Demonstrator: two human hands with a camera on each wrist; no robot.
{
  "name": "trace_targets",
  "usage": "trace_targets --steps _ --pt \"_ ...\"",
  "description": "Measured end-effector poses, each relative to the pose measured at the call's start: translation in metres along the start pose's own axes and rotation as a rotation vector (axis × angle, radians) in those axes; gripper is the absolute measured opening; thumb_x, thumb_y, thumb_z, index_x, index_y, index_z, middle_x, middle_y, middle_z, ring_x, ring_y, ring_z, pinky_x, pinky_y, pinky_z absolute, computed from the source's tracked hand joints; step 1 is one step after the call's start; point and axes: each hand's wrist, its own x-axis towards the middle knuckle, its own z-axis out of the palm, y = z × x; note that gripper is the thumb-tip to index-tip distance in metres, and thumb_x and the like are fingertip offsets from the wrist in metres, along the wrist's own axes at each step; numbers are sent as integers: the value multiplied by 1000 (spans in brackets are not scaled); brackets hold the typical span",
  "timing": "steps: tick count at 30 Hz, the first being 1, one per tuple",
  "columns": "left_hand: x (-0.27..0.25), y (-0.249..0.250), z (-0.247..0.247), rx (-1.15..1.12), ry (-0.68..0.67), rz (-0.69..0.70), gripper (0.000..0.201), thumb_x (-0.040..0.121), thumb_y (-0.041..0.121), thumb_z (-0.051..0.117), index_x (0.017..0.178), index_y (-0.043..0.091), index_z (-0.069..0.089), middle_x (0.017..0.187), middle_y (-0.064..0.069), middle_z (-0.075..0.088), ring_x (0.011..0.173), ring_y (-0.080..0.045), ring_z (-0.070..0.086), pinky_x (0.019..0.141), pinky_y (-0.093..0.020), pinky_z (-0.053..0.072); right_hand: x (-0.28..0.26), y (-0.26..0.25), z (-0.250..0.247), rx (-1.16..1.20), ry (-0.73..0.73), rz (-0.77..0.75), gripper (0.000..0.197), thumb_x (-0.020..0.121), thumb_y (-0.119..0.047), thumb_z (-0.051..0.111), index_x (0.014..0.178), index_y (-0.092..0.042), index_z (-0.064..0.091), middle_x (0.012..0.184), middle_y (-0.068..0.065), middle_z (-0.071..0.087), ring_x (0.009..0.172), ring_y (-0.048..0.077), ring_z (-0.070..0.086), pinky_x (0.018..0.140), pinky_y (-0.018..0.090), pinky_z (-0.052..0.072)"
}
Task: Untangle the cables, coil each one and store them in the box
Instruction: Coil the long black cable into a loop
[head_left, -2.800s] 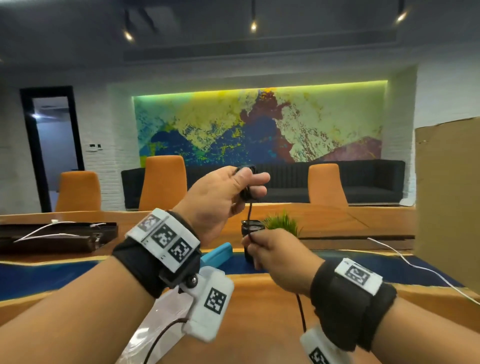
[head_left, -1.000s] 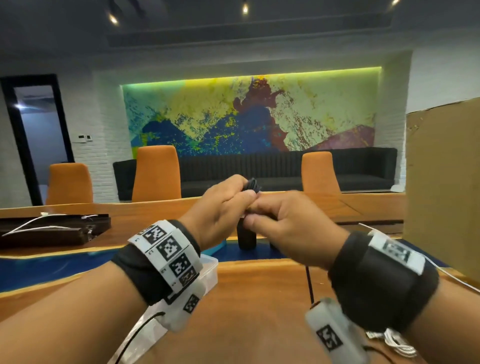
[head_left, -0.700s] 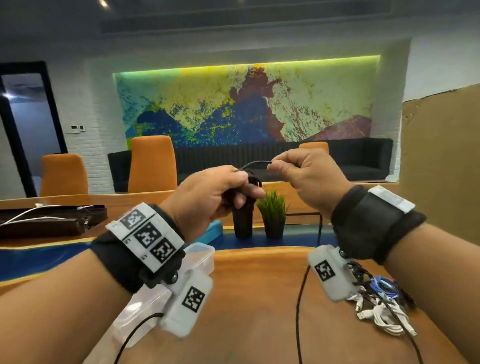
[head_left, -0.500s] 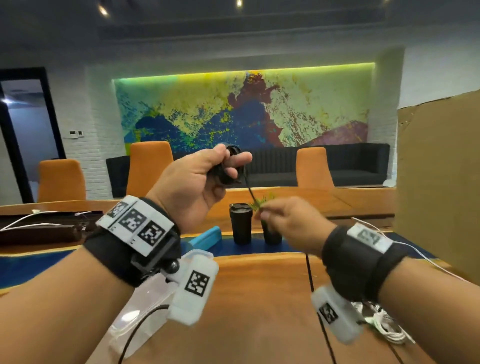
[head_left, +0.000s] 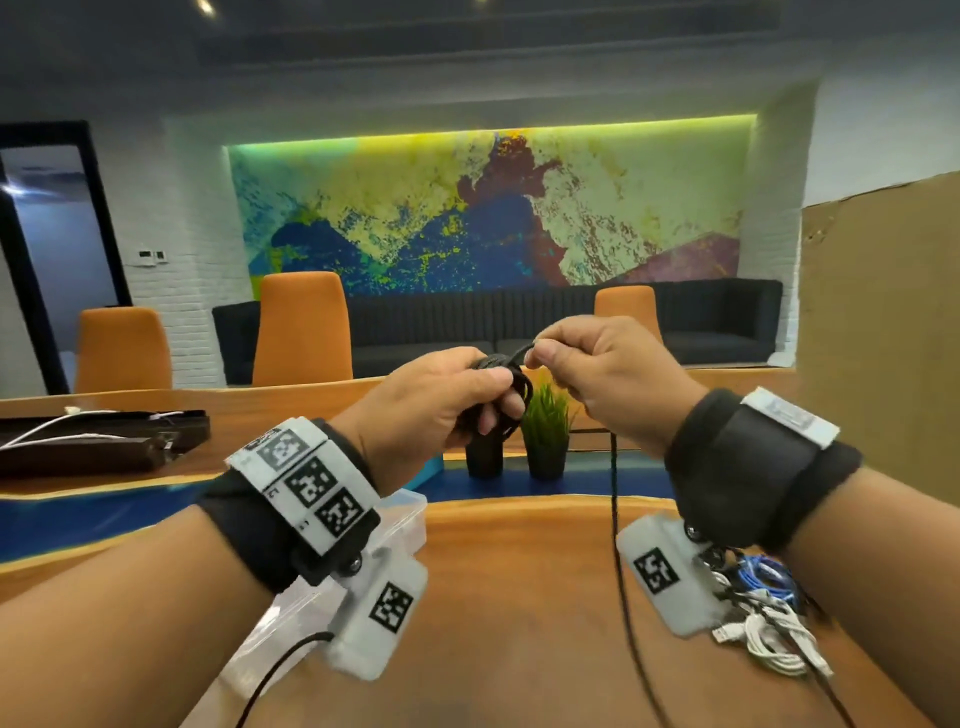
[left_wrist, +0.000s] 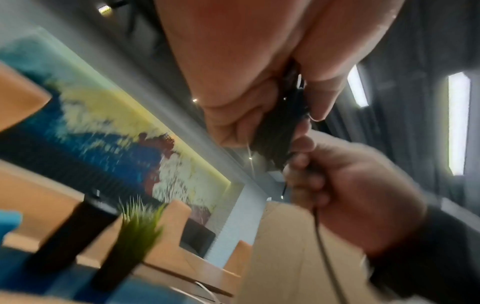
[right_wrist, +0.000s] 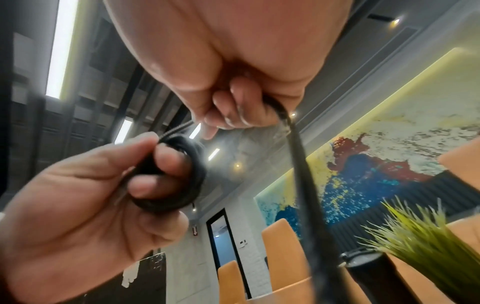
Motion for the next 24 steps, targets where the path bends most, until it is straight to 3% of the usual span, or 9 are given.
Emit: trace_targets --steps 3,5,9,11,13,15,17,20,24 --pt "3 0 2 -311 48 -107 23 103 23 43 85 17 55 78 -1 60 59 -7 46 59 -25 32 -5 9 14 187 -10 120 22 102 -15 48 103 -11 70 74 0 58 48 0 44 44 14 34" --pt "4 -1 3 -449 52 -152 26 103 26 43 82 18 55 74 1 58 57 -7 44 58 -25 31 -8 8 18 315 -47 198 24 103 -20 46 111 -15 69 81 1 62 50 7 45 40 19 34" --pt "8 -4 8 -512 26 -179 26 103 29 42 86 16 56 72 2 56 55 -6 45 56 -24 33 -11 0 15 492 -190 211 31 95 -40 53 117 -22 65 67 -9 62 52 9 48 41 23 34" --pt "11 -7 9 -491 1 -170 23 103 29 43 97 14 59 71 2 56 55 -5 46 57 -23 34 -9 -3 17 500 -210 175 28 94 -25 59 121 -16 63 67 -5 63 53 6 52 43 19 39" --pt "14 -9 6 -411 18 -162 23 102 29 45 100 14 62 72 2 59 56 -5 50 59 -23 36 -5 -4 18 518 -178 147 24 94 -5 59 117 -4 64 73 2 65 61 6 60 58 20 51" --pt "18 -11 4 -214 54 -117 24 103 29 47 92 16 65 77 0 63 64 -8 54 62 -25 38 1 3 17 413 -128 117 21 92 -1 61 113 -2 66 88 12 69 79 21 65 83 46 56" --pt "22 -14 2 25 102 -39 28 103 32 48 88 15 65 82 -5 62 73 -14 54 65 -27 40 4 7 17 297 -109 105 19 91 -3 63 109 -6 68 99 15 71 93 31 69 93 52 53" --pt "28 -19 2 333 168 109 37 100 41 49 82 13 64 79 -6 62 75 -21 55 72 -40 47 9 9 21 65 -96 42 17 94 -8 60 107 -11 70 98 8 72 95 23 69 90 42 56" --pt "32 -28 2 574 305 205 14 102 30 51 104 18 57 87 4 66 81 -10 64 74 -32 55 15 5 26 -205 -107 -35 20 97 -15 53 110 -14 68 100 3 69 94 19 64 86 42 54"
